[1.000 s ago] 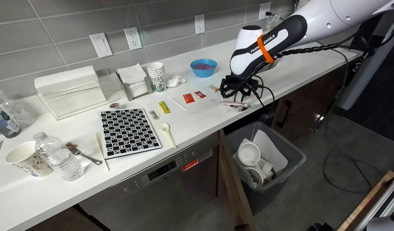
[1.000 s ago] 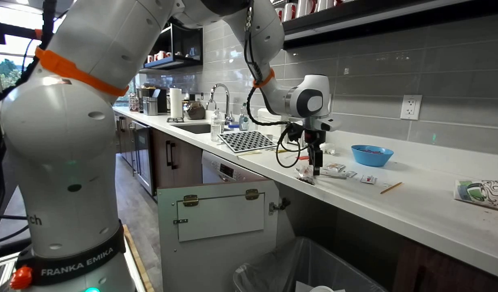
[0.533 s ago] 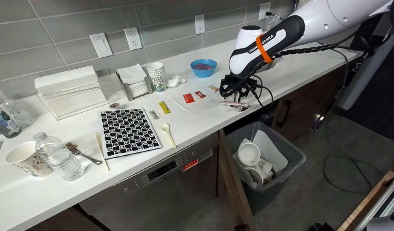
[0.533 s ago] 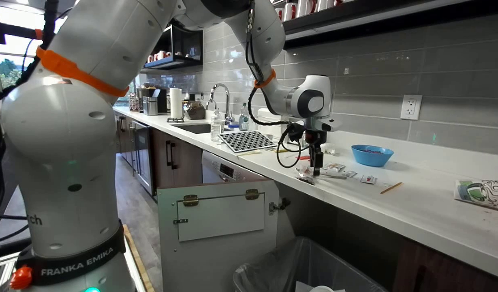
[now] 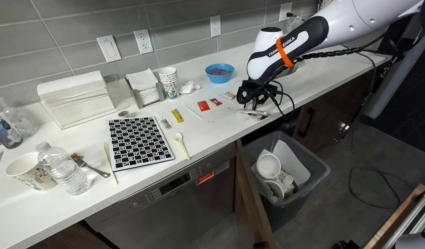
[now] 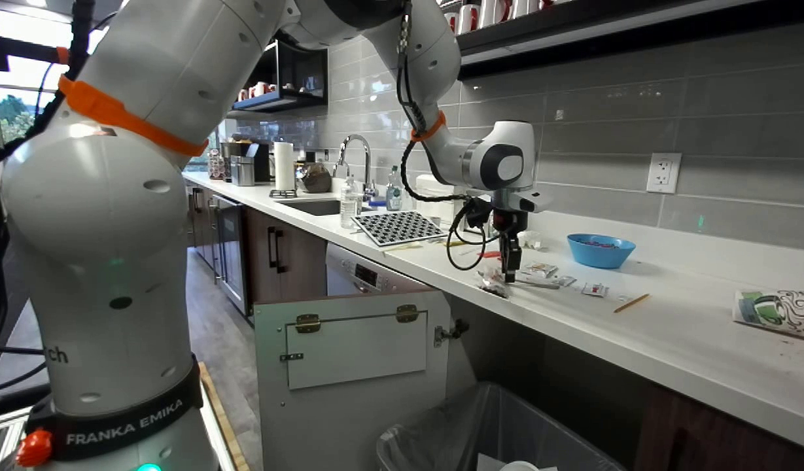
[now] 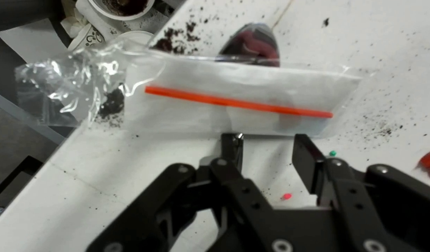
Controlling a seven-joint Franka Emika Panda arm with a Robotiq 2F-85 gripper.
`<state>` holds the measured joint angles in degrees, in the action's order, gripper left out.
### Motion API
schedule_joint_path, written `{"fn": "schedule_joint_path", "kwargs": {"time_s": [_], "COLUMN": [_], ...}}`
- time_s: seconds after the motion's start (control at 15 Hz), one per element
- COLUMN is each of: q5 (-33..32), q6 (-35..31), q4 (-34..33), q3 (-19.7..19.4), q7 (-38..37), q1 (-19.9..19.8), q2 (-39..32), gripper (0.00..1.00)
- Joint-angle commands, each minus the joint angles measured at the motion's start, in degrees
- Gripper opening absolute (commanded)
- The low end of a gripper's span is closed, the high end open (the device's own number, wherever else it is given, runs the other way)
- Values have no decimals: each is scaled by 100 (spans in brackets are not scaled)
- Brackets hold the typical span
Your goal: Pick up the spoon and then throw the object on it in the bin
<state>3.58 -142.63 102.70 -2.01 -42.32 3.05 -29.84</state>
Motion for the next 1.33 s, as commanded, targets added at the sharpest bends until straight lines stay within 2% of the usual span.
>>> {"fn": "schedule_joint_path", "kwargs": {"time_s": [0.0,0.2,0.27,0.47,0.53,0.67,0.73,0.8,0.93,1.0,1.07,1.2,1.27], "q5": [159,167,176,178,180,180,178,176,173,174,173,172,174], "q6": [126,135,128,144,149,156,160,162,167,172,179,188,192], "q4": [-83,-69,-58,-48,-48,-48,-47,-46,-42,-43,-45,-53,-56], "q3": [-72,-70,-66,-72,-71,-71,-72,-74,-77,-76,-77,-77,-75], "q7": [76,86,96,95,98,100,101,100,98,100,99,102,105], "q1": [69,67,62,65,65,64,64,66,67,66,67,66,65], "q2": [-85,-92,-92,-99,-101,-101,-99,-98,-96,-97,-99,-105,-108], "gripper": [41,39,45,41,34,28,19,21,14,16,10,7,2]}}
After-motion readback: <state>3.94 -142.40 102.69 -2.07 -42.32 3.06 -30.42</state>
